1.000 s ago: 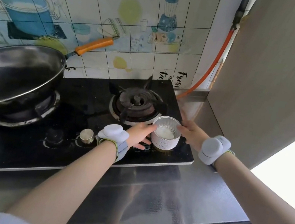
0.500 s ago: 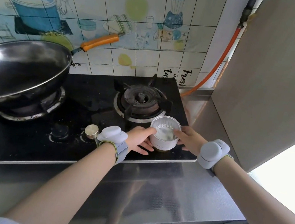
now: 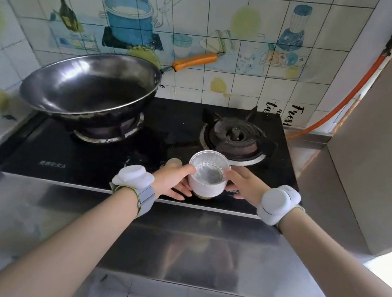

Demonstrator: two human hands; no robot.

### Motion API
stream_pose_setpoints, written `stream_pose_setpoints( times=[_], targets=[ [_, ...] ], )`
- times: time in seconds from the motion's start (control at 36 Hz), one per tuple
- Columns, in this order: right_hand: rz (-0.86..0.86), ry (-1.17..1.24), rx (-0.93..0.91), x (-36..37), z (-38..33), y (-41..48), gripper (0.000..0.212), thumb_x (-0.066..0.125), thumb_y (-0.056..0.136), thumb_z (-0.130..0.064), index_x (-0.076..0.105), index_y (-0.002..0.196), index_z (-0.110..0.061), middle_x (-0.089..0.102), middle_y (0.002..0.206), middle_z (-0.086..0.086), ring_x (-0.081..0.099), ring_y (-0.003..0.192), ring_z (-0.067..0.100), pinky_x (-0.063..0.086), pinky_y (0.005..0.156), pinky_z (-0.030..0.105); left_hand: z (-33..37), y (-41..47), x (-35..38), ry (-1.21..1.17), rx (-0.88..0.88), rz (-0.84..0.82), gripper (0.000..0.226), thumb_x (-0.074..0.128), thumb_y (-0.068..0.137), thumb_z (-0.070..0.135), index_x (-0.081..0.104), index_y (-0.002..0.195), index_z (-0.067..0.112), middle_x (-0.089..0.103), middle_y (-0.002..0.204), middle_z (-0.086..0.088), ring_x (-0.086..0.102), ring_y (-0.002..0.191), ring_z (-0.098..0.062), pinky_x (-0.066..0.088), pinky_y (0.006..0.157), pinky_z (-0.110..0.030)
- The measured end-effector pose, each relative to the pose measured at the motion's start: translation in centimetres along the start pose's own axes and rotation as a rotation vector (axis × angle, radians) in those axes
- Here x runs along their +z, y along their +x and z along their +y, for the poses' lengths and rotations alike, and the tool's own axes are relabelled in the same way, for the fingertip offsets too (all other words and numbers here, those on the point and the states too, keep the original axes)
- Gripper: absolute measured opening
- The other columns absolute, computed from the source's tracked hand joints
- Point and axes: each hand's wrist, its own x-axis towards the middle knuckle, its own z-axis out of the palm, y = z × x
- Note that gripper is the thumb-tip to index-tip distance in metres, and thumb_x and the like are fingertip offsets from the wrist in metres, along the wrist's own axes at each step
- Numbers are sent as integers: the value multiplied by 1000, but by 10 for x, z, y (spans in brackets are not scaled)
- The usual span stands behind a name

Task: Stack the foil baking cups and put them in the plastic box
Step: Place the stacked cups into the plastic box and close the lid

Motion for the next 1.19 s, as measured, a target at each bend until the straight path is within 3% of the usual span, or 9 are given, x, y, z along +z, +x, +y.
stream_pose_setpoints(
  times=[0.11,0.22,0.33,0.42,0.53,0.78,0.89,1.06,1.19],
  targets=[
    [-30,-22,-21,26,-13,5,40,35,97,-36,44,130,-16,58,121,8,54,119,24,42,100,38,-17,-14,-26,-25,-11,66,23,48,92,29,58,98,9,61,77,-7,64,72,-17,55,77,-32],
    [-89,-46,-44,58,-25,8,42,35,97,-38,40,132,-17,55,112,0,56,118,23,43,98,36,-38,-32,-54,-61,-40,131,20,49,91,28,59,90,11,61,76,-7,64,71,-18,55,76,-33],
    [-167,-31,-56,83,-35,8,41,34,97,-39,40,132,-18,55,120,1,55,117,22,42,89,28,-58,-46,-76,-84,-53,175,24,49,90,29,60,96,8,62,77,-8,65,73,-19,55,78,-33],
    [-235,-48,-78,104,-44,8,40,33,97,-37,43,130,-16,54,115,-1,58,100,16,42,83,26,-76,-60,-92,-106,-72,212,23,50,89,31,60,91,10,63,77,-6,66,73,-18,54,74,-32],
    [-285,-106,-81,132,-49,12,45,33,96,-42,38,134,-18,53,125,-2,56,113,21,42,101,35,-101,-77,-113,-150,-115,279,21,51,89,31,61,87,12,64,78,-8,66,70,-19,55,73,-32],
    [-427,-195,-90,195,-54,15,41,33,97,-40,41,130,-17,51,133,3,56,112,19,44,101,33,-165,-117,-144,-235,-241,410,17,51,90,27,57,84,12,61,70,-8,62,61,-17,54,73,-33],
    [-477,-218,-65,217,-51,14,42,34,97,-41,41,130,-17,50,135,3,56,108,17,43,100,32,-192,-128,-150,-263,-291,410,20,48,92,28,56,86,10,60,71,-7,61,62,-17,51,83,-37],
    [-558,-295,-41,251,-47,15,43,33,97,-40,40,131,-15,52,133,4,56,118,21,43,103,35,-232,-143,-151,-319,-381,432,22,48,92,23,54,76,9,57,67,-7,59,46,-8,47,64,-26],
    [-598,-335,-12,274,-38,13,41,33,97,-38,43,129,-13,54,132,5,56,117,21,42,101,35,-271,-152,-147,-396,-470,442,19,48,92,23,54,80,10,57,63,-4,58,64,-17,47,67,-27]
  ],
)
